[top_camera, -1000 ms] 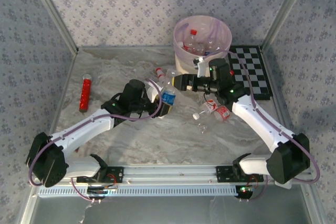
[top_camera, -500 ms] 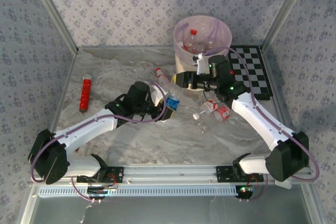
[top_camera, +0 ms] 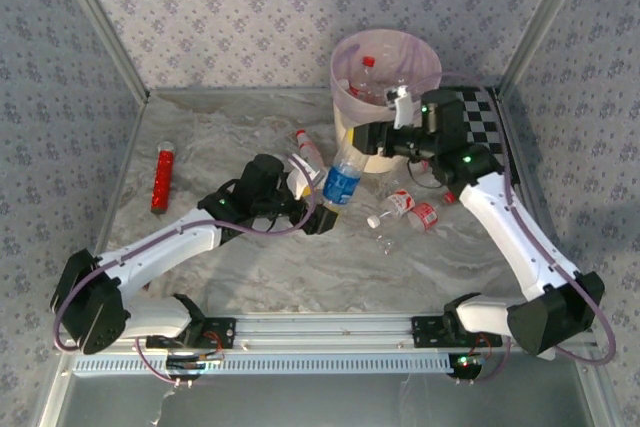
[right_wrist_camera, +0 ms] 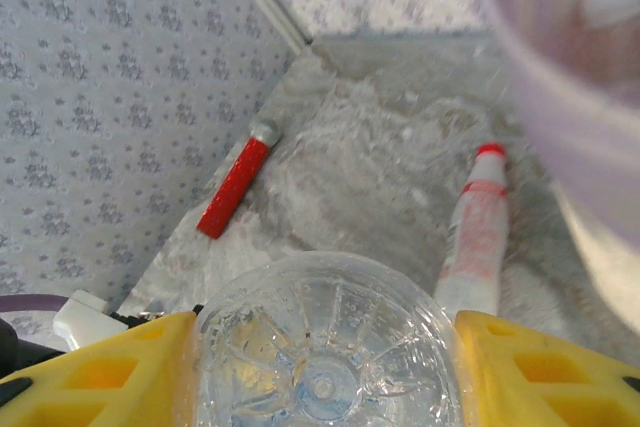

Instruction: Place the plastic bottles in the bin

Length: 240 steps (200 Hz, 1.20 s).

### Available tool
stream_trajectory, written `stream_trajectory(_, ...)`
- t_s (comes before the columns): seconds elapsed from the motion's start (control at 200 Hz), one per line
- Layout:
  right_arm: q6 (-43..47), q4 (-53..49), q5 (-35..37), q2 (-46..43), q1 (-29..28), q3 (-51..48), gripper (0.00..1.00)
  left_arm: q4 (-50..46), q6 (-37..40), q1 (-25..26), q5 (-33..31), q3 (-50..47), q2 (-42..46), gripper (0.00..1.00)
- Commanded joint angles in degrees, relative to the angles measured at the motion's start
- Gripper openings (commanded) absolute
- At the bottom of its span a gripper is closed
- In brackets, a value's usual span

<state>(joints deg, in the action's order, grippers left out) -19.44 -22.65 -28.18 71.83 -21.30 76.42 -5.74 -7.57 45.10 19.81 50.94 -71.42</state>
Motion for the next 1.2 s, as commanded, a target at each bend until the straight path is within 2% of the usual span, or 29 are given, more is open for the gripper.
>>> stream_trajectory(0.0, 5.05, -4.67, 0.43, -2.53, 3.44, 7.62, 0.48, 1.99, -0.85, -0.02, -2.89, 1.84, 3.29, 1.0)
stream_trajectory(0.155, 5.3, -3.7, 2.61, -2.85, 9.3, 15.48, 0.45, 0.24, -2.77, -0.43, -10.87, 0.29, 4.23, 1.0)
stream_trajectory(0.315, 6.17, 1.3, 4.31, -0.67, 13.44, 21.6, 0.32, -1.43, -6.28, -0.8, -12.4, -0.43, 3.89, 1.0)
stream_trajectory(0.49, 8.19, 5.98, 10.52, 5.03, 14.91, 26.1, 0.27, -3.17, -12.21, -0.72, -15.49, -0.42, 2.53, 0.99)
stream_trajectory(0.565, 10.26, 7.57, 12.98, 8.43, 14.8, 28.43, 0.25, -3.6, -14.41, -0.79, -17.97, -1.32, 2.42, 0.99)
stream_trajectory(0.665, 13.41, 6.76, 12.58, 14.18, 14.77, 32.94, 0.19, -4.36, -17.55, -0.96, -20.37, -2.24, 2.29, 1.0)
stream_trajectory(0.885, 16.62, -2.21, 9.12, 26.67, 12.48, 44.39, 0.17, -3.8, -19.49, -1.07, -18.9, -2.95, 1.15, 1.0)
stream_trajectory(0.97, 19.31, -4.48, 8.98, 29.39, 10.12, 44.16, 0.17, -3.32, -19.75, -1.07, -19.02, -2.86, 0.83, 1.0)
stream_trajectory(1.195, 24.12, -7.31, 14.5, 35.72, 5.21, 41.99, 0.15, -4.6, -19.58, -1.07, -19.41, -2.36, 0.23, 1.0)
